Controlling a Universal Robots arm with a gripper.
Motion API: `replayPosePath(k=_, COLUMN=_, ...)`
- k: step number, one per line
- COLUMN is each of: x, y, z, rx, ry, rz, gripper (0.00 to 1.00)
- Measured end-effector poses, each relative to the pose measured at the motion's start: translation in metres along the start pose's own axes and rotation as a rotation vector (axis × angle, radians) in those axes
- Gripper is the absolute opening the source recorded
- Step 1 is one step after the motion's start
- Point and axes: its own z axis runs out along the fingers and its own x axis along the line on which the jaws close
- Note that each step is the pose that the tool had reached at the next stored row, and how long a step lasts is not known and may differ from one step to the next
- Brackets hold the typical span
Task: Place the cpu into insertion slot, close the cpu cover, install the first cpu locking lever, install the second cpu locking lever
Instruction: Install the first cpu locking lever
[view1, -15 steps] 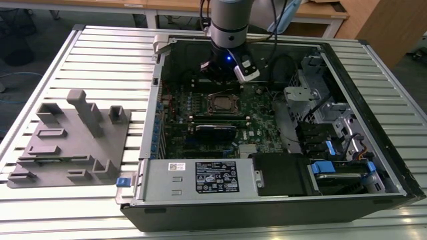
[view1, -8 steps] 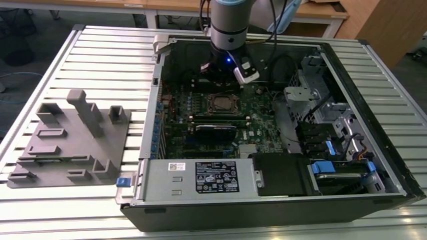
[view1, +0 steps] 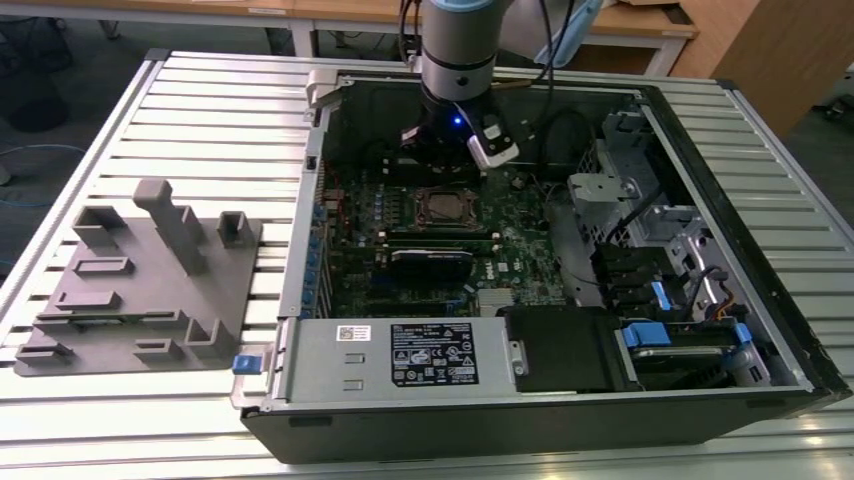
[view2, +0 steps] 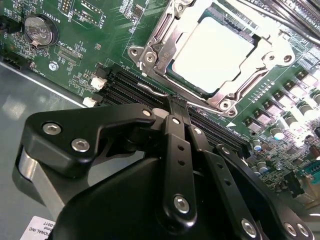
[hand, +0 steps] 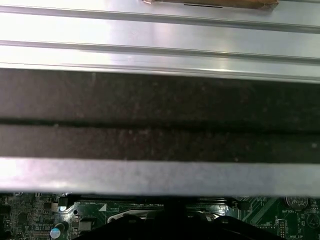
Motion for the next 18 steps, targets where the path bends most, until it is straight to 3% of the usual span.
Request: replayPosePath(k=18, x=-0.0059, y=-0.0006, z=0.0024, rx=0.0019, ry=-0.0006, rz=0.005, gripper=0.11)
